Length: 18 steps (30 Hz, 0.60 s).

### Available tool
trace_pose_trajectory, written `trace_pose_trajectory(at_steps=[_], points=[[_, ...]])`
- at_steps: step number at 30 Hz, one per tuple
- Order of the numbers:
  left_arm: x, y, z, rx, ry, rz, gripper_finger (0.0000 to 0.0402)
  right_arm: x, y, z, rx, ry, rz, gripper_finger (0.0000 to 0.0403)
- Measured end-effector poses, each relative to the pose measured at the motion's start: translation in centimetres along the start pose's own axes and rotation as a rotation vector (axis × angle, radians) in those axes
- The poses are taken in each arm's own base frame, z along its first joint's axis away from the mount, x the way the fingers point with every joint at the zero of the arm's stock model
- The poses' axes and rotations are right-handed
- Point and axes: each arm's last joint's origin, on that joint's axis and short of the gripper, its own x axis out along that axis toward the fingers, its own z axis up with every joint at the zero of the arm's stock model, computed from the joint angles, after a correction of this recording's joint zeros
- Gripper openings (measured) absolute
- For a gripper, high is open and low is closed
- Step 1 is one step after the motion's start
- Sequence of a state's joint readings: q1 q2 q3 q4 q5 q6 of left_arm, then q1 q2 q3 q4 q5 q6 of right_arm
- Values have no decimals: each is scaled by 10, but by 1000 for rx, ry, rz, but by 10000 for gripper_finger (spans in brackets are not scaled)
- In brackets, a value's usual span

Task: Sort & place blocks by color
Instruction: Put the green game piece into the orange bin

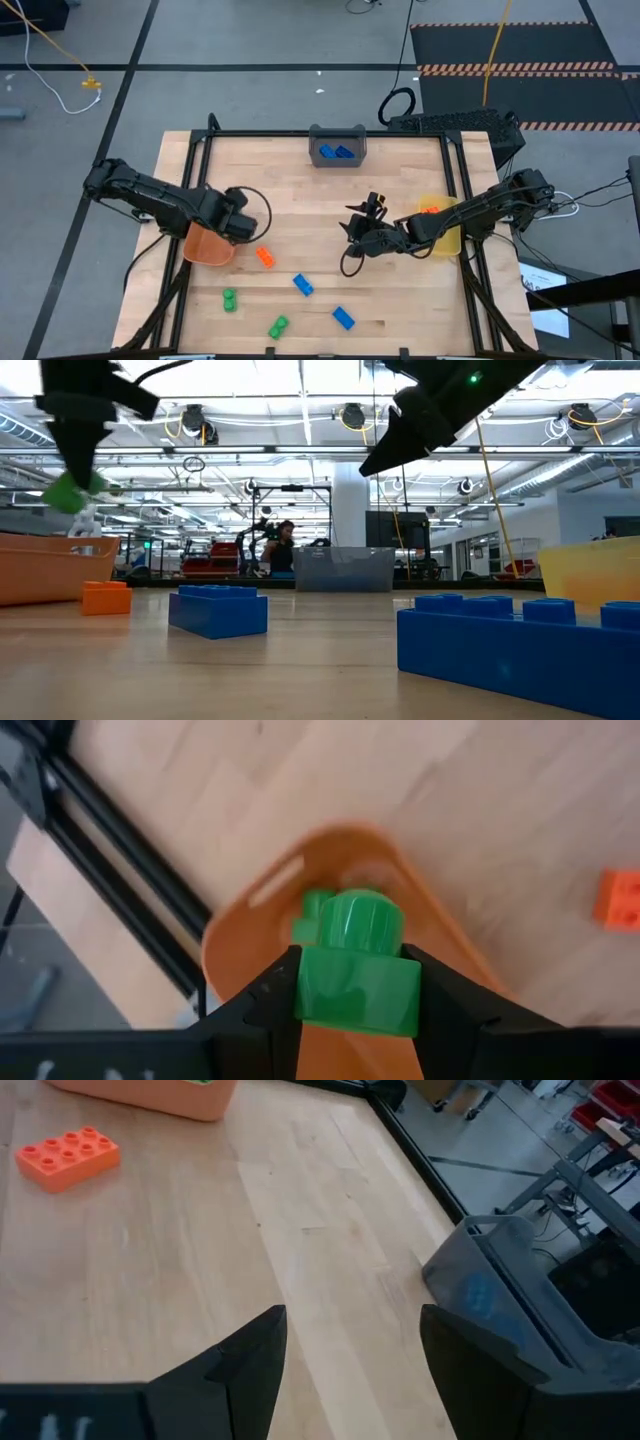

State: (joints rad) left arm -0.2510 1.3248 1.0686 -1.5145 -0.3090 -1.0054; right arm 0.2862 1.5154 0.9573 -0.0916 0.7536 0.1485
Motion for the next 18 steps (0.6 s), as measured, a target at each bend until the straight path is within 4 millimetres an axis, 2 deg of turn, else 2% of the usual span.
trace_pose_trajectory(at_steps=[3,6,9,11,13,18], points=[[13,-3,-11,-7,78,10,140,0,0,1,2,-5,1,221],[35,-4,-23,-7,189,38,140,0,0,1,4,-2,26,221],[51,-3,-31,-21,210,82,140,1,1,1,12,1,59,221],[53,-2,-33,-24,215,101,144,1,1,1,8,3,71,221],[54,-3,-32,-16,196,102,186,1,1,1,7,4,72,221],[55,-4,-29,-4,172,81,320,2,0,1,4,4,69,221]])
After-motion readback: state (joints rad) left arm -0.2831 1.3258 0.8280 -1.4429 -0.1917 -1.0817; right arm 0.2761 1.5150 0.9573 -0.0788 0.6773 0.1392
